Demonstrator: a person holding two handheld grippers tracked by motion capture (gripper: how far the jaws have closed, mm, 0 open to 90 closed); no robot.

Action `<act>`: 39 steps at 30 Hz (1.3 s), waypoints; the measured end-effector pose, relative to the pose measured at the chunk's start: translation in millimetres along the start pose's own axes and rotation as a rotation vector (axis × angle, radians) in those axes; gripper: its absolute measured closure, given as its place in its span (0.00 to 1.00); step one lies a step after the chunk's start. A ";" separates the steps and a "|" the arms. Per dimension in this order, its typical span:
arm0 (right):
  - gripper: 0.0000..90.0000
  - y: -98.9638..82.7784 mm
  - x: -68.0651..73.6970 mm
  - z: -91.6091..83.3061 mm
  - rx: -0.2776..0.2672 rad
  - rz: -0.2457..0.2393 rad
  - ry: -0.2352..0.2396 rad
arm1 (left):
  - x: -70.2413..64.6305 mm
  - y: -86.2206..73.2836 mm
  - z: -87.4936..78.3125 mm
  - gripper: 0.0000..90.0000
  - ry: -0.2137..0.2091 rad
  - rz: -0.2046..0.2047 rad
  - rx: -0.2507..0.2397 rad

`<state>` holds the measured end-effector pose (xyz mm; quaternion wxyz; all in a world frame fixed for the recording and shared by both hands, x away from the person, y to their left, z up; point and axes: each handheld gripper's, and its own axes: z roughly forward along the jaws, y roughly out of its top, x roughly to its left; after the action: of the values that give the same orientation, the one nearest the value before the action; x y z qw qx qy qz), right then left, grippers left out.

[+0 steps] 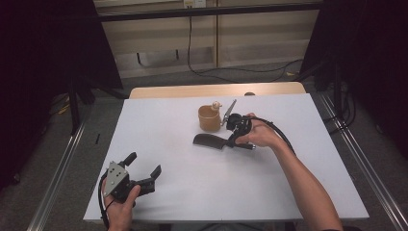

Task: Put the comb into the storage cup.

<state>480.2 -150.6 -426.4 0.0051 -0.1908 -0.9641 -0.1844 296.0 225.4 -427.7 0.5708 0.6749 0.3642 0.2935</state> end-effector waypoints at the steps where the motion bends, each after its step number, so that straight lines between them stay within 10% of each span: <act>1: 0.81 0.0 0.0 0.0 0.000 0.000 0.000 | 0.1 0.0 -0.1 0.04 0.000 0.002 0.001; 29: 0.81 -19.3 18.0 -38.0 -0.258 0.043 -0.031 | -1.0 0.3 0.9 0.04 0.000 0.004 0.005; 39: 0.81 -26.4 21.1 -52.4 -0.424 0.087 -0.087 | -0.2 0.0 1.1 0.04 0.005 -0.003 0.007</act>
<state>447.7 -184.3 -385.3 -0.0686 -0.2369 -0.8939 -0.3743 296.7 224.7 -427.9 0.5681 0.6756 0.3673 0.2930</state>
